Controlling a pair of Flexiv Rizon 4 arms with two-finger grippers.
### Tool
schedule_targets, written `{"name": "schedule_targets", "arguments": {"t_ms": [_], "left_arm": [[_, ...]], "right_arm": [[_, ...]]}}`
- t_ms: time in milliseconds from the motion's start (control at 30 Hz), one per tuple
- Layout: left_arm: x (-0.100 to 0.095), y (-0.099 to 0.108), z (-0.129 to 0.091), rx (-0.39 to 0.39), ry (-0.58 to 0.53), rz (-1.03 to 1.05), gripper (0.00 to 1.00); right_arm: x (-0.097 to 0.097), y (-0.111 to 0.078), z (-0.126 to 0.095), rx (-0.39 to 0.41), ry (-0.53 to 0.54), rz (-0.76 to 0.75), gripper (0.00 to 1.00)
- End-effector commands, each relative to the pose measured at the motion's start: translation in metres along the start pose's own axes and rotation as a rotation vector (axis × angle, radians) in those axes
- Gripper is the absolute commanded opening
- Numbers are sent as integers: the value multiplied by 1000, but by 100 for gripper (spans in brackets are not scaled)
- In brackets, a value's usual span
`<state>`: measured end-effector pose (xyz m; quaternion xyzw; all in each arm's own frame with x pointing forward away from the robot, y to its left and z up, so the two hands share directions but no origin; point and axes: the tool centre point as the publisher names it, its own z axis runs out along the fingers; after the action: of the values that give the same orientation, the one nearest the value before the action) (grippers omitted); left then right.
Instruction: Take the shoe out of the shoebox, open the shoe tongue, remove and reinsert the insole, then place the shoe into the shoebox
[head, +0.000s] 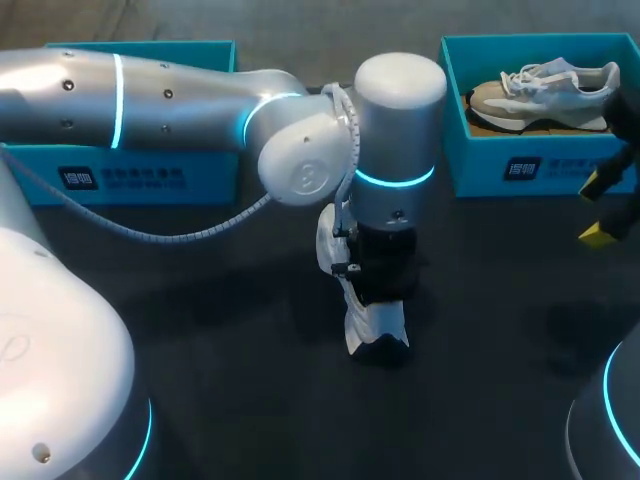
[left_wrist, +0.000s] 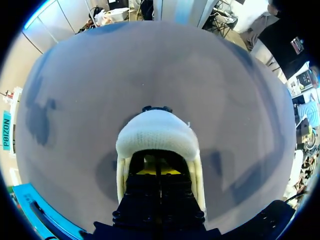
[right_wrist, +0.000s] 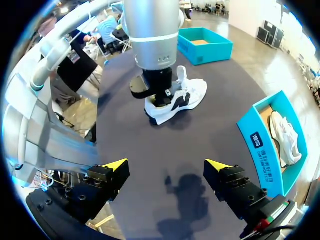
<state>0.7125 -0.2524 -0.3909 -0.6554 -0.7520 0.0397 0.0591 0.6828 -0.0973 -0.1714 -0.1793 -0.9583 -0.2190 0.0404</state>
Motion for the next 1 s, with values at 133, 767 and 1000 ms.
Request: {"name": "schedule_targets", "arguments": {"t_ms": [133, 767, 1000], "left_arm": [[9, 3, -12, -46, -21, -16, 0], [8, -7, 4, -65, -11, -30, 0], [13, -10, -16, -111, -22, -23, 0]], "right_arm": [[-2, 2, 0, 5, 3, 1, 100], [-2, 2, 0, 5, 3, 1, 100], [-2, 2, 0, 5, 3, 1, 100]]}}
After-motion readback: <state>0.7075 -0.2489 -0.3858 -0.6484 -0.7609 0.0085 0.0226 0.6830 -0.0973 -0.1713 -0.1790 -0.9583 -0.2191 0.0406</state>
